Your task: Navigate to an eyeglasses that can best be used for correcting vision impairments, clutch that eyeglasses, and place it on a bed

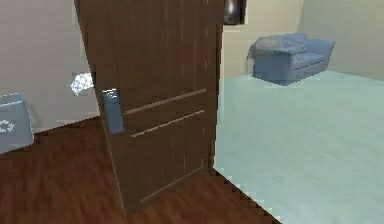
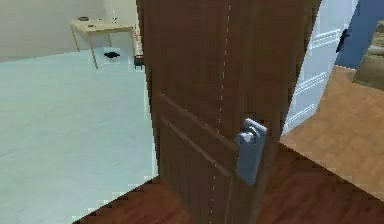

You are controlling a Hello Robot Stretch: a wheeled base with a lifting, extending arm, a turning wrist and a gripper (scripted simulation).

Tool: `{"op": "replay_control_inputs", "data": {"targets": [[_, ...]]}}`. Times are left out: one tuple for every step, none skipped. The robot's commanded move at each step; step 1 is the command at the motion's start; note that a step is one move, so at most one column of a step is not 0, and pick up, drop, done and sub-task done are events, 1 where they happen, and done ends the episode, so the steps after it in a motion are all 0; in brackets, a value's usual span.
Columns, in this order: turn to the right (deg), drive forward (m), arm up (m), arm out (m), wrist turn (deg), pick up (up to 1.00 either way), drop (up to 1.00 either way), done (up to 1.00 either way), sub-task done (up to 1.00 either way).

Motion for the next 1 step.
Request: {"op": "replay_control_inputs", "data": {"targets": [[45.0,0.0,0.0,0.0,0.0,0.0,0.0,0.0,0.0]]}}
